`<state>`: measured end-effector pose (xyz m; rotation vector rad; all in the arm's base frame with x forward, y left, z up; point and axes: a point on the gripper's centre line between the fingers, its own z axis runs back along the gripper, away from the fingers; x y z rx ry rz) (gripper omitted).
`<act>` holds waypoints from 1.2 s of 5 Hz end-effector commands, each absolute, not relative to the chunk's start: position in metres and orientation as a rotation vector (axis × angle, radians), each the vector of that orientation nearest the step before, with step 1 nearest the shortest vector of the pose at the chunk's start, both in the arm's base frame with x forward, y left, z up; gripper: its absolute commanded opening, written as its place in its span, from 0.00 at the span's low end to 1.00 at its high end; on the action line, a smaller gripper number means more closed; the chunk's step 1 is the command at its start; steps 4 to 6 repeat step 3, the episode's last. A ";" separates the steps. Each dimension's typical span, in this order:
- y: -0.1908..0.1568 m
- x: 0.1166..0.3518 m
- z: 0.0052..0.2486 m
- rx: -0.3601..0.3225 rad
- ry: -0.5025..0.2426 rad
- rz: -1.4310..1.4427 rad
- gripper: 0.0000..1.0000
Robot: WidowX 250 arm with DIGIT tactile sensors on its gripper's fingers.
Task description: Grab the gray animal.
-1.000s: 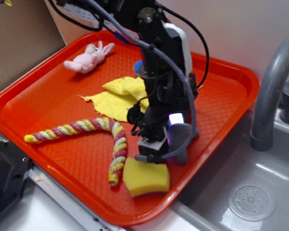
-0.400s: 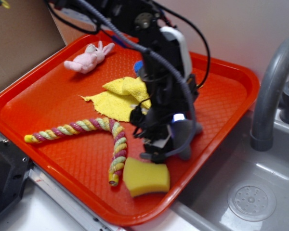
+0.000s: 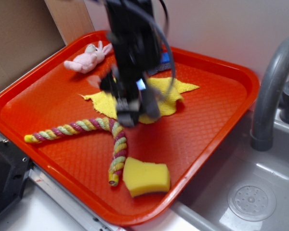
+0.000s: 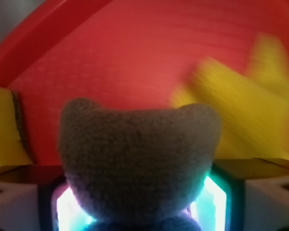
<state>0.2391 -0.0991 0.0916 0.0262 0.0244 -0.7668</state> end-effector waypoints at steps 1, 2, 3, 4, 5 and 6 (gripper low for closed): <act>-0.028 0.205 0.198 0.120 -0.111 -0.278 0.00; -0.006 0.186 0.225 0.093 -0.153 -0.024 0.00; -0.017 0.189 0.221 0.043 -0.132 0.231 0.00; -0.017 0.189 0.221 0.043 -0.132 0.231 0.00; -0.017 0.189 0.221 0.043 -0.132 0.231 0.00; -0.017 0.189 0.221 0.043 -0.132 0.231 0.00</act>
